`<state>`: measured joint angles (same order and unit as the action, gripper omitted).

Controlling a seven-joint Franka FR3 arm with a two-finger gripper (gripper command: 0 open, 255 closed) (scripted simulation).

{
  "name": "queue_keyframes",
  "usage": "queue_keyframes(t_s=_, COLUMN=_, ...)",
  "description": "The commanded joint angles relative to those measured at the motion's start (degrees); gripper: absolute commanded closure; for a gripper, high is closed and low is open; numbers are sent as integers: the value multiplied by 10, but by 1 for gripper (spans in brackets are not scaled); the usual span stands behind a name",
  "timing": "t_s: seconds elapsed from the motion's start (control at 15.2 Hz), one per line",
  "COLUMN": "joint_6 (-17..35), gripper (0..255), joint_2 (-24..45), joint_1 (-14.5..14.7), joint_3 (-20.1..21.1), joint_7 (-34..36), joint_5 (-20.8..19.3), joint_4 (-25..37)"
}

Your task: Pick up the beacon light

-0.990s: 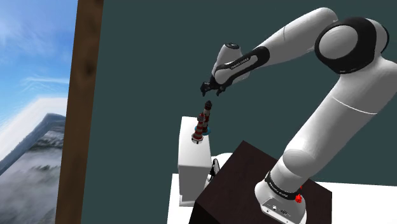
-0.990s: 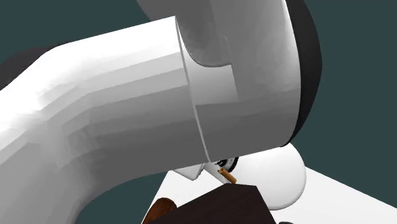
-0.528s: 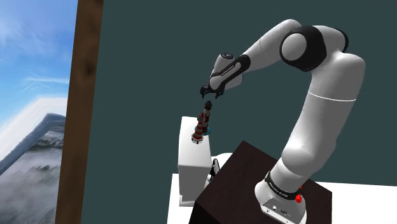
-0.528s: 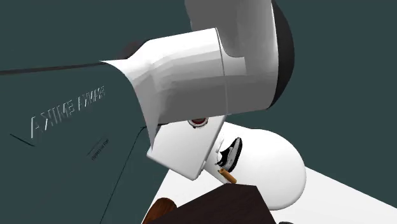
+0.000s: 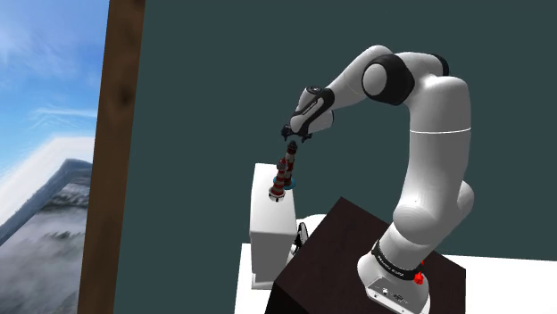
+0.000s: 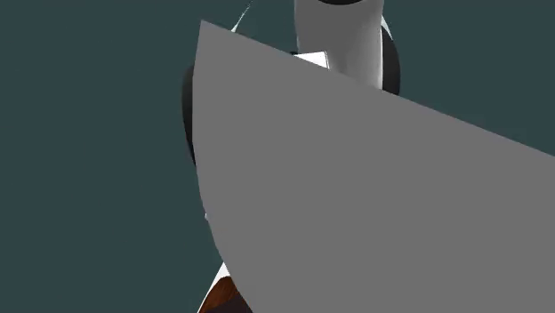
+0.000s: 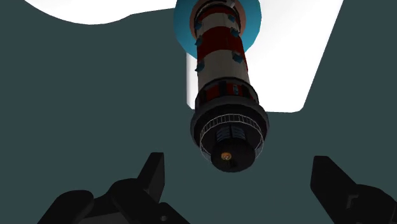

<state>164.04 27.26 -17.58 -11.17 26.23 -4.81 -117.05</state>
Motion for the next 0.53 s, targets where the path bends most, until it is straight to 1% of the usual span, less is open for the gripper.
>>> queue_keyframes(t_s=0.0, joint_6=10, gripper=0, joint_2=15, joint_1=-3, joint_3=1, joint_7=1, joint_5=2, joint_4=6)
queue_keyframes(t_s=0.33, joint_6=41, gripper=0, joint_2=51, joint_1=-6, joint_3=4, joint_7=3, joint_5=5, joint_4=11)
queue_keyframes(t_s=0.46, joint_6=41, gripper=0, joint_2=51, joint_1=-6, joint_3=4, joint_7=3, joint_5=5, joint_4=11)
